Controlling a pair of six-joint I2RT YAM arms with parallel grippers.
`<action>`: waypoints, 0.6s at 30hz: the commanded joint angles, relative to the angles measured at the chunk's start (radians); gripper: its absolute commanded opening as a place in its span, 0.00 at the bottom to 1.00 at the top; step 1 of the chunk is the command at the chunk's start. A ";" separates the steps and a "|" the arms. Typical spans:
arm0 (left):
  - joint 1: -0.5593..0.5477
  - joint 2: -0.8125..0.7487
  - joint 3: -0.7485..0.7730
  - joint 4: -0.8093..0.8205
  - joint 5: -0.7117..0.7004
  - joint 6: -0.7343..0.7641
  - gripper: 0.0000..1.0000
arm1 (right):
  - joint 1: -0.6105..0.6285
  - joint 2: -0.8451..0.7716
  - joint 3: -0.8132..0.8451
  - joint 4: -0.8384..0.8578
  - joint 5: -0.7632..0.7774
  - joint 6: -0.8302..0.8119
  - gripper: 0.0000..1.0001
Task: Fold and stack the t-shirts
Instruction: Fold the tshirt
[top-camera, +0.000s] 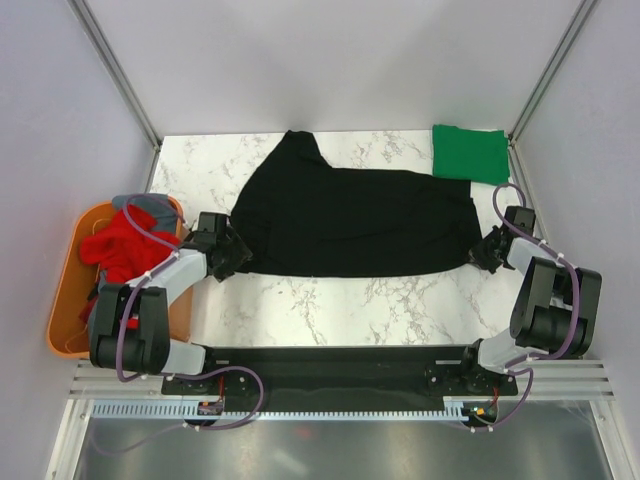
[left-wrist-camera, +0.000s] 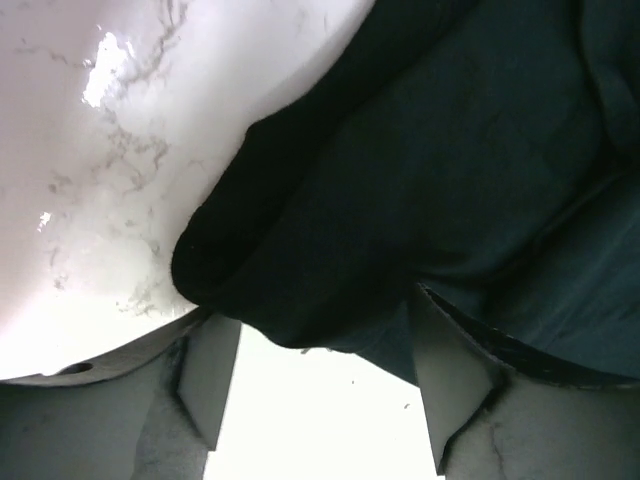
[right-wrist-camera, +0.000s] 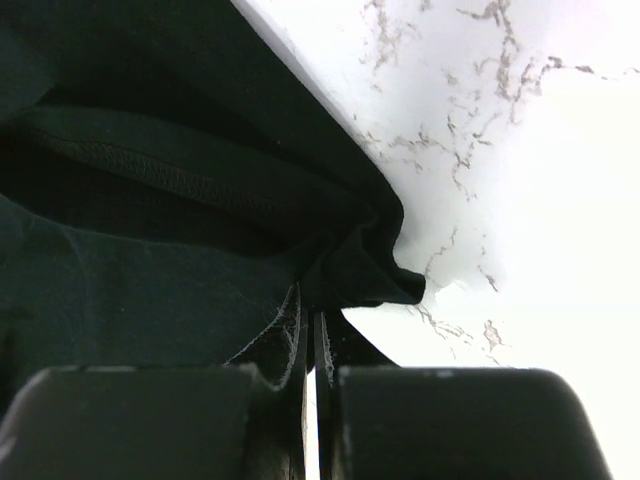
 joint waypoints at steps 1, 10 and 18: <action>0.059 0.059 0.007 0.001 -0.135 -0.116 0.70 | -0.009 0.062 -0.036 -0.025 0.068 -0.025 0.00; 0.059 -0.007 0.050 -0.029 -0.139 -0.084 0.38 | -0.082 0.059 -0.001 -0.031 -0.022 0.002 0.00; 0.059 -0.180 0.163 -0.164 -0.091 -0.083 0.02 | -0.082 -0.117 0.159 -0.215 -0.070 0.035 0.00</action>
